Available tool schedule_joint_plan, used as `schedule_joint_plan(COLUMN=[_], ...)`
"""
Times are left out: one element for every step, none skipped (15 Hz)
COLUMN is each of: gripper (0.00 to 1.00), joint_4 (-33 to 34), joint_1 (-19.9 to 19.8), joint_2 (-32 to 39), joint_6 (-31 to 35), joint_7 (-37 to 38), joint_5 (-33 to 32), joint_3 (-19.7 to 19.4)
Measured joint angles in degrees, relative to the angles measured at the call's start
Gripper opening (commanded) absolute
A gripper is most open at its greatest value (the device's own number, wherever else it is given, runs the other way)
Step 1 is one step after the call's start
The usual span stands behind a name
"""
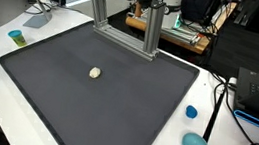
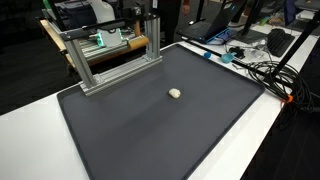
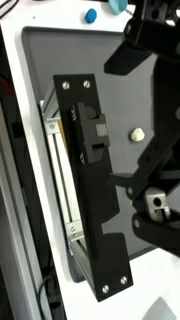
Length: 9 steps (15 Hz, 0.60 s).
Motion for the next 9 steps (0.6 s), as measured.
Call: schedule_joint_plan(gripper=[1.0, 1.0, 1.0, 1.0, 1.0, 1.0, 1.0, 1.0, 1.0], joint_4=[-1.0, -2.2, -3.7, -5.4, -7.0, -7.9, -8.3, -8.3, -8.3], joint_1=[0.7, 1.3, 1.7, 1.9, 2.0, 2.0, 2.0, 2.0, 2.0], joint_2=[-0.4, -0.5, -0.3, -0.1, 0.1, 0.3, 0.4, 0.4, 0.4], joint_6=[2.1, 4.6, 6.9, 8.6, 9.8, 10.5, 10.8, 10.8, 10.8], joint_7=[1.3, 2.2, 2.6, 2.6, 2.6, 2.6, 2.6, 2.6, 2.6], joint_5=[0.9, 1.4, 1.4, 1.4, 1.4, 1.4, 1.4, 1.4, 1.3], joint_3=[1.2, 2.3, 3.2, 3.8, 4.0, 4.1, 4.0, 4.0, 4.0])
